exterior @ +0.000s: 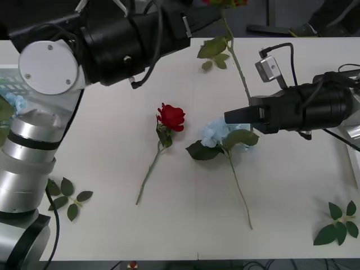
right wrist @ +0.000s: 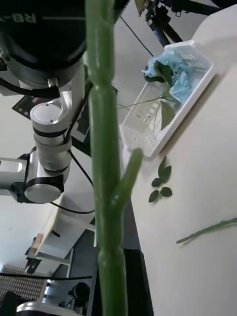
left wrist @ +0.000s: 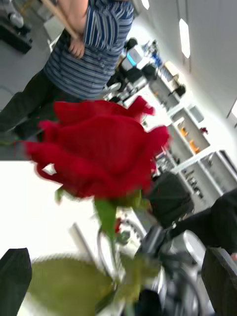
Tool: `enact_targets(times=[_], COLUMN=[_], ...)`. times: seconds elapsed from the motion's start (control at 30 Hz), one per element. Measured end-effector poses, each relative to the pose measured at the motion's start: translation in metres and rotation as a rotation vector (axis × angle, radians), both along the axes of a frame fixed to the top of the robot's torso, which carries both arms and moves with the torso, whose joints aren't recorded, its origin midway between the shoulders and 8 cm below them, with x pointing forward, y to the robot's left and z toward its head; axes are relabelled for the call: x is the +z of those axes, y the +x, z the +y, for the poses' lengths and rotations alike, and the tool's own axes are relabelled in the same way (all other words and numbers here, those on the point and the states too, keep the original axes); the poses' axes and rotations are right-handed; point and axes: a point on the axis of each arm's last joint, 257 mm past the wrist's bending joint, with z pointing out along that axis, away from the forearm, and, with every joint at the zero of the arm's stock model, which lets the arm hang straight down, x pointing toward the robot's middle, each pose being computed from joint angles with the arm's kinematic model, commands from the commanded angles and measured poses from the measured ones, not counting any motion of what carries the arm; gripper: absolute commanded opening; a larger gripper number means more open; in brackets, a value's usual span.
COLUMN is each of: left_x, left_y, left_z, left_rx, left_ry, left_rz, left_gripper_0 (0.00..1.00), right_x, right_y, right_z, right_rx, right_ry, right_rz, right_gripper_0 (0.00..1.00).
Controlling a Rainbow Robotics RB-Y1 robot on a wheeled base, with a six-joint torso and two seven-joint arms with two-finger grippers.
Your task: Place the red flowers into the right box and the blue flowers into the left box. If a person shows an open palm, hand one flower to the person first, then continue sorting.
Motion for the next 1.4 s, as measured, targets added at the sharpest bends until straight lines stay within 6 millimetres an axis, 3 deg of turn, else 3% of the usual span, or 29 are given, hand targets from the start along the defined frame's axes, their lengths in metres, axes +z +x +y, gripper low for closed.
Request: enact_targets(times=[0.17, 0.3, 0.53, 0.67, 0.87, 1.1, 1.27, 1.4], left_x=[-0.023, -0.056, -0.125, -0.161, -0.203, -0.258, -0.288, -0.31], left_y=[0.003, -0.002, 0.003, 0.01, 0.023, 0.014, 0.011, 0.001], left_z=[0.031, 0.056, 0.117, 0.15, 0.187, 0.176, 0.159, 0.142], left_rx=[0.007, -0.007, 0.063, 0.137, 0.279, 0.336, 0.436, 0.46], left_ry=[0.114, 0.236, 0.543, 0.72, 0.954, 1.096, 1.115, 1.217], left_rz=[0.026, 0.084, 0.177, 0.226, 0.237, 0.231, 0.209, 0.127], left_gripper_0=[1.0, 1.0, 1.0, 1.0, 1.0, 1.0, 1.0, 1.0], right_x=[0.011, 0.021, 0.035, 0.028, 0.004, -0.027, -0.053, -0.071], right_y=[0.017, 0.036, 0.058, 0.051, 0.031, 0.008, -0.004, -0.018], right_z=[-0.037, -0.088, -0.208, -0.278, -0.379, -0.478, -0.522, -0.544], right_rx=[-0.073, -0.165, -0.383, -0.495, -0.681, -0.876, -0.943, -0.936], right_ry=[-0.053, -0.161, -0.425, -0.573, -0.744, -0.96, -1.085, -1.191], right_rz=[-0.044, -0.103, -0.206, -0.198, -0.128, -0.109, -0.1, -0.076], right_gripper_0=[0.0, 0.0, 0.0, 0.0, 0.0, 0.0, 0.0, 0.0])
